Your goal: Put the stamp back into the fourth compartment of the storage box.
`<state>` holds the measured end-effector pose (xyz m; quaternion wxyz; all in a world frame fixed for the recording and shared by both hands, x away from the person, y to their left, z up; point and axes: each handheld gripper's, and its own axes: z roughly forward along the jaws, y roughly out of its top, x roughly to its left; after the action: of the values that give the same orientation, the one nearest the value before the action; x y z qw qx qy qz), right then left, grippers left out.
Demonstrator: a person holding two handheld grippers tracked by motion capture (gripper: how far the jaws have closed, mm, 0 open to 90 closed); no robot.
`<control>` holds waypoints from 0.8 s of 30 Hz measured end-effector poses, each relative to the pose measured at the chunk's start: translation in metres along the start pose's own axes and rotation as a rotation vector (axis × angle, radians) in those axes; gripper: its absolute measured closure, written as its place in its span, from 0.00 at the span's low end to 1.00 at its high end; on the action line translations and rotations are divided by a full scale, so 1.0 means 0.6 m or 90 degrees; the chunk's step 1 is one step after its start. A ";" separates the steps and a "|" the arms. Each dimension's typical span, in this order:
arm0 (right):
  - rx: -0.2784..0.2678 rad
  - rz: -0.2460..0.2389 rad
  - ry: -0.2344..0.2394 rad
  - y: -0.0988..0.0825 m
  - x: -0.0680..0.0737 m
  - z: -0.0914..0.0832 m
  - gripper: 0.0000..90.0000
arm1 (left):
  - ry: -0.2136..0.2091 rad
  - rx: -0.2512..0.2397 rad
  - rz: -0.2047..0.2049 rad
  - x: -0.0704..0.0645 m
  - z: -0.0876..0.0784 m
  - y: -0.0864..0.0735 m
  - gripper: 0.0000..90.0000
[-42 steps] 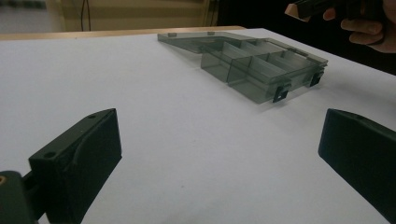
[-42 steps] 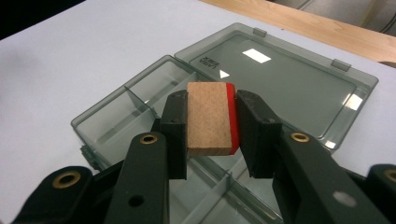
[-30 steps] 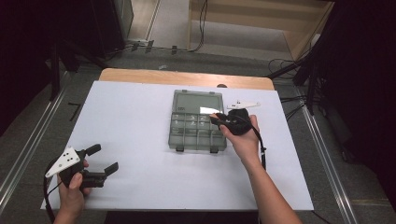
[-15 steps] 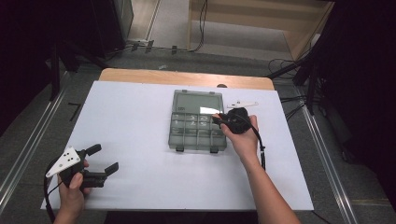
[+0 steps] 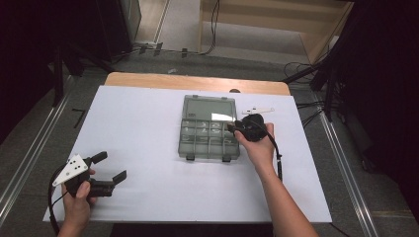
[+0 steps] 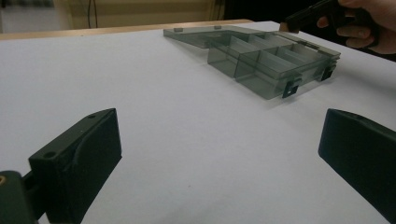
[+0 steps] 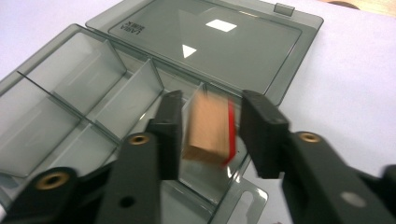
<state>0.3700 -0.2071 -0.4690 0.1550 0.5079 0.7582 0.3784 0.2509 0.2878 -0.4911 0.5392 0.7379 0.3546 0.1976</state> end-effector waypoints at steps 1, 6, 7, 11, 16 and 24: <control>-0.004 0.001 -0.001 0.000 -0.001 -0.003 0.57 | 0.018 -0.002 0.000 -0.001 0.001 0.001 0.00; -0.031 0.009 0.008 -0.002 -0.006 -0.020 0.41 | 0.023 0.005 0.004 0.000 0.004 0.007 0.00; -0.037 0.009 0.012 -0.003 -0.007 -0.024 0.36 | 0.022 0.004 0.002 -0.002 0.005 0.009 0.00; -0.061 0.008 0.034 -0.006 -0.011 -0.040 0.15 | 0.015 0.003 0.010 -0.010 0.011 0.022 0.00; -0.084 0.005 0.046 -0.010 -0.014 -0.057 0.00 | -0.016 0.011 0.025 -0.023 0.025 0.038 0.03; -0.100 0.013 0.051 -0.024 -0.020 -0.069 0.00 | -0.049 0.017 0.029 -0.042 0.054 0.059 0.04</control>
<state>0.3403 -0.2375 -0.4538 0.1600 0.4861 0.7267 0.4583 0.2672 0.2422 -0.4668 0.5376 0.7603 0.3191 0.1766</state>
